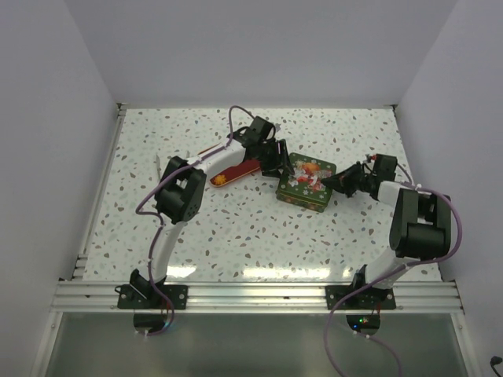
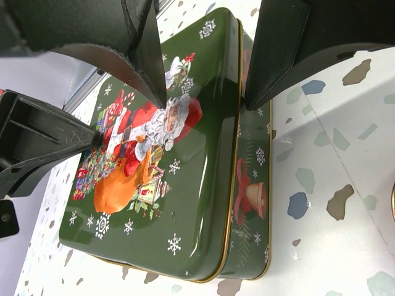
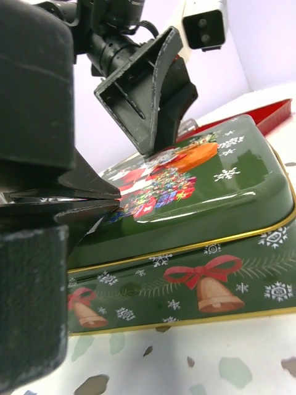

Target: Pack the cookies

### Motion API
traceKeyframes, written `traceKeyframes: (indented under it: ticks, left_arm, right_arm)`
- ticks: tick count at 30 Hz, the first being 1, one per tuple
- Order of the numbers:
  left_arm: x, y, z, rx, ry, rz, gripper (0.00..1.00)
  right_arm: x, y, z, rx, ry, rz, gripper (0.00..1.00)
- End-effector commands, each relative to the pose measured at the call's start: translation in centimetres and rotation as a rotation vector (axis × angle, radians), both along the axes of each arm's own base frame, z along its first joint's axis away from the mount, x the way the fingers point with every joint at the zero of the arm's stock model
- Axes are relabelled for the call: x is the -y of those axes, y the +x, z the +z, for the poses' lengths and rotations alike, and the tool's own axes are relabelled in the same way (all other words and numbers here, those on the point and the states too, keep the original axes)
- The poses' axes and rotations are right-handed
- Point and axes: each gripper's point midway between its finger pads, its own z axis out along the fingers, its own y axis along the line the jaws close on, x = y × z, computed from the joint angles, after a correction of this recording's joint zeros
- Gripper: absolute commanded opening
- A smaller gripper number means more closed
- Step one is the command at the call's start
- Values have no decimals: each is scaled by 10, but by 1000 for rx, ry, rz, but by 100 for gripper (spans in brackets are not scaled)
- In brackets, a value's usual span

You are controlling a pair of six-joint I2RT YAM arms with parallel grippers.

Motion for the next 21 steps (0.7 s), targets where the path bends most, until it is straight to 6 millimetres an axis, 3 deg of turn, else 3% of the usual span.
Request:
traceKeyframes:
  ticks: [1,9,16,21]
  left_arm:
    - [8,4,19,45,-33,-27,59]
    - [-9,16,31,88,-7,25,61]
    - [-32,29,39,107,-2,90,67]
    - [-49,34,47,129,16,128,70]
  right_arm:
    - [22,-16,-31,-135,-159,-60,0]
    - [28,-7,1,-83,-203,-57,0]
    - [28,-10,-5,-111,-209,-54,0]
    - [30,-4,8,-79,-218,-63,0]
